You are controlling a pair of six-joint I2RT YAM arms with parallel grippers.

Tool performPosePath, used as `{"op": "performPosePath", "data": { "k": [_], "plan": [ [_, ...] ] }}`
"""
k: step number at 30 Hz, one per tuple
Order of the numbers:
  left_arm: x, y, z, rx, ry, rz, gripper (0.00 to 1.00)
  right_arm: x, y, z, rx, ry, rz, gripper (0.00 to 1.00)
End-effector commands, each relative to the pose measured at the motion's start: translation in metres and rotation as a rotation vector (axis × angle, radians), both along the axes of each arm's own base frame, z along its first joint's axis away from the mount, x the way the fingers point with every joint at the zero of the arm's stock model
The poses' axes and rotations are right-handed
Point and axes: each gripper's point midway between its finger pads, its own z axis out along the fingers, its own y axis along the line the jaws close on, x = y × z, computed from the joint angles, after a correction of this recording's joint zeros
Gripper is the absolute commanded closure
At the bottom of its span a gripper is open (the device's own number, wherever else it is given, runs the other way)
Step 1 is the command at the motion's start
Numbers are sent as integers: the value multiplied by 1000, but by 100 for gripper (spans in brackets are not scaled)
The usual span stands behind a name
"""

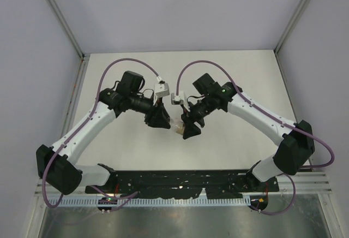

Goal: Sort the pills into containers

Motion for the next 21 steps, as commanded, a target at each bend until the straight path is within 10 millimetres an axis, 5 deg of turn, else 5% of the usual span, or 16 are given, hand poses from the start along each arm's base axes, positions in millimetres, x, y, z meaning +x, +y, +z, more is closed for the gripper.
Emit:
{"op": "performPosePath", "data": {
  "k": [1, 7, 21],
  "plan": [
    [-11, -4, -3, -29, -123, -70, 91, -3, 22, 46, 187, -10, 105, 94],
    [-16, -2, -2, -43, -214, -97, 83, -15, 22, 40, 187, 85, 173, 95],
    [-6, -6, 12, -52, -225, -14, 22, -14, 18, 30, 149, 73, 164, 95]
  ]
}}
